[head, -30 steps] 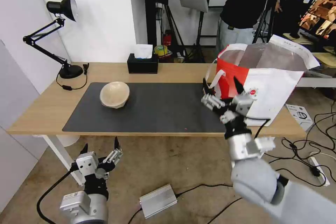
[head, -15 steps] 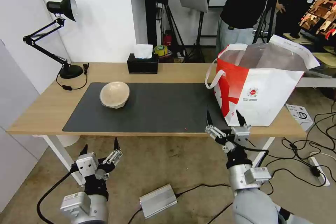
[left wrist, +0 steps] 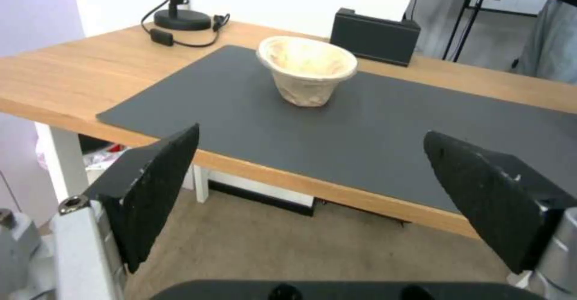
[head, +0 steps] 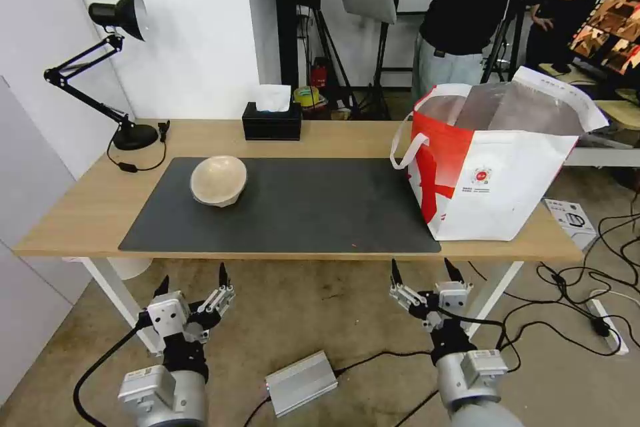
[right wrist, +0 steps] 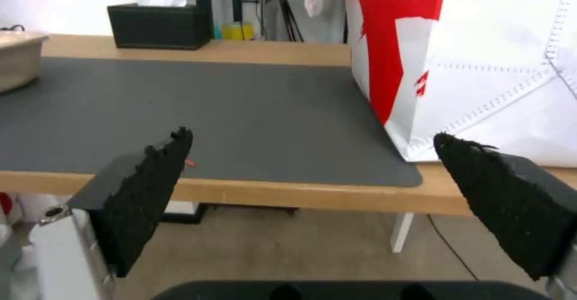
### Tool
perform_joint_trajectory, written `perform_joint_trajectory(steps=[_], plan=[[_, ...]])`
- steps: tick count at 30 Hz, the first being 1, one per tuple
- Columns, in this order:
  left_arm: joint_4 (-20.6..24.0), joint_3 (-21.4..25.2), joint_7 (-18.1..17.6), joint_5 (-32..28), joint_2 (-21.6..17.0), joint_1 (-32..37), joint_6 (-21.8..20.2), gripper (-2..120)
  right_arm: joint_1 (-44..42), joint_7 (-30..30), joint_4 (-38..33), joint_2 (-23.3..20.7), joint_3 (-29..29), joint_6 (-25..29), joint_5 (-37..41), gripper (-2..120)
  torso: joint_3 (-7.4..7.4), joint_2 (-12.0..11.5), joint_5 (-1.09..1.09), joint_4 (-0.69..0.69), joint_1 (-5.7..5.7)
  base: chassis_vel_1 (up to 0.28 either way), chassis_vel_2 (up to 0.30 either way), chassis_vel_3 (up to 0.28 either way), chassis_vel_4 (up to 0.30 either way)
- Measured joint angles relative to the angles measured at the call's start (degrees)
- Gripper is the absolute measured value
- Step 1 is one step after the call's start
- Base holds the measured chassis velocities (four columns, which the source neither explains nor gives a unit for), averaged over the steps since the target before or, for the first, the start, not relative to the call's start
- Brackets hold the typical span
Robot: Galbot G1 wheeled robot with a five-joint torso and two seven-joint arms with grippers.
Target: Pick up the trash from the table and place it into the takeout bag.
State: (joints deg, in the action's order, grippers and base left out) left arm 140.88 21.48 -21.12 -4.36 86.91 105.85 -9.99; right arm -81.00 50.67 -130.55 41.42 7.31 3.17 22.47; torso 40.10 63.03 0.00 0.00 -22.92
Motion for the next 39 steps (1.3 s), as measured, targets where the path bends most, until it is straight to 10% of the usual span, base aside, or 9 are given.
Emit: perform_joint_trajectory(steps=[22,39], plan=[[0.7,0.7,-0.1,-1.8,-0.5,-0.8,1.1,100,-1.4,0.0,-0.1,-0.2,0.3,0.3,-1.9,100,0.00,0.0,0.00,0.00,0.00,0.000,0.000,0.000,0.000],[-1.9,7.7,-4.5,-44.6,-16.7,-18.7,5.4,100,-1.3,0.0,-0.1,-0.2,0.3,0.3,-1.9,100,0.01,0.0,-0.01,0.00,0.00,0.000,0.000,0.000,0.000]])
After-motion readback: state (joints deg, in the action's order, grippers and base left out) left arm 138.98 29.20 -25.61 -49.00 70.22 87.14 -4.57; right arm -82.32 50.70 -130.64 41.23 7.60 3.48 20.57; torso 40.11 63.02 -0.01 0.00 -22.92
